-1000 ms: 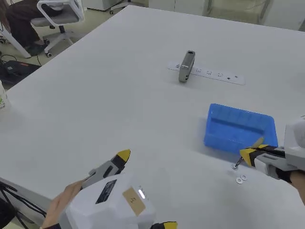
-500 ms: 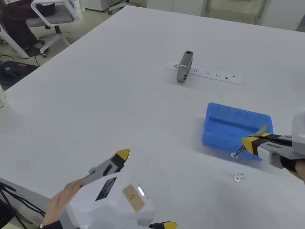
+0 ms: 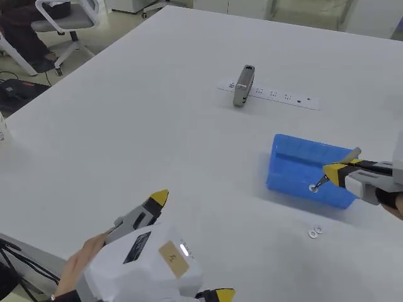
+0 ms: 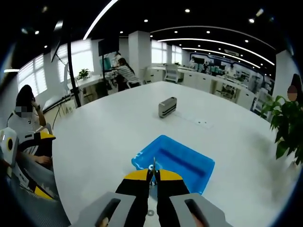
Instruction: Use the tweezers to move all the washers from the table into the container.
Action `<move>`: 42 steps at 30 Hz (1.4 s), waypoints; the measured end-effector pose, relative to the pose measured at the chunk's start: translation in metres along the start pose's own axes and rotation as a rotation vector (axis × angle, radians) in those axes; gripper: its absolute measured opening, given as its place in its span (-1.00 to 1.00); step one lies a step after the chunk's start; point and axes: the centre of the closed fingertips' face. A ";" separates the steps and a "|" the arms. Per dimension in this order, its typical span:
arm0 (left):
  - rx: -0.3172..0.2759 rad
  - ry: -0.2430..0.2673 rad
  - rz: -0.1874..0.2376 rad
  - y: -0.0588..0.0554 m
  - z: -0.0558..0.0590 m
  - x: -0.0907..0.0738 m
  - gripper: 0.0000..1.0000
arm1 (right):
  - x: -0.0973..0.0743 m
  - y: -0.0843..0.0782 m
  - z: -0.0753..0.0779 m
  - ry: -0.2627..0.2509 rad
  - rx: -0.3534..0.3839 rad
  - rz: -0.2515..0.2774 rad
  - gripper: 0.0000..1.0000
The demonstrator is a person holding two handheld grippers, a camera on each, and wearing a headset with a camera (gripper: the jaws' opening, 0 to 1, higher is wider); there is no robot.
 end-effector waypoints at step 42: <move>-0.001 0.012 -0.009 -0.001 -0.003 0.000 0.93 | 0.065 -0.027 0.019 -0.036 -0.020 -0.090 -0.97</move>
Point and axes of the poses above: the centre of the closed fingertips' face, and the gripper's own axes: x roughly forward along the fingers, z roughly to its right, y roughly out of its top, and after that the axes turned 12 degrees about -x, right-handed
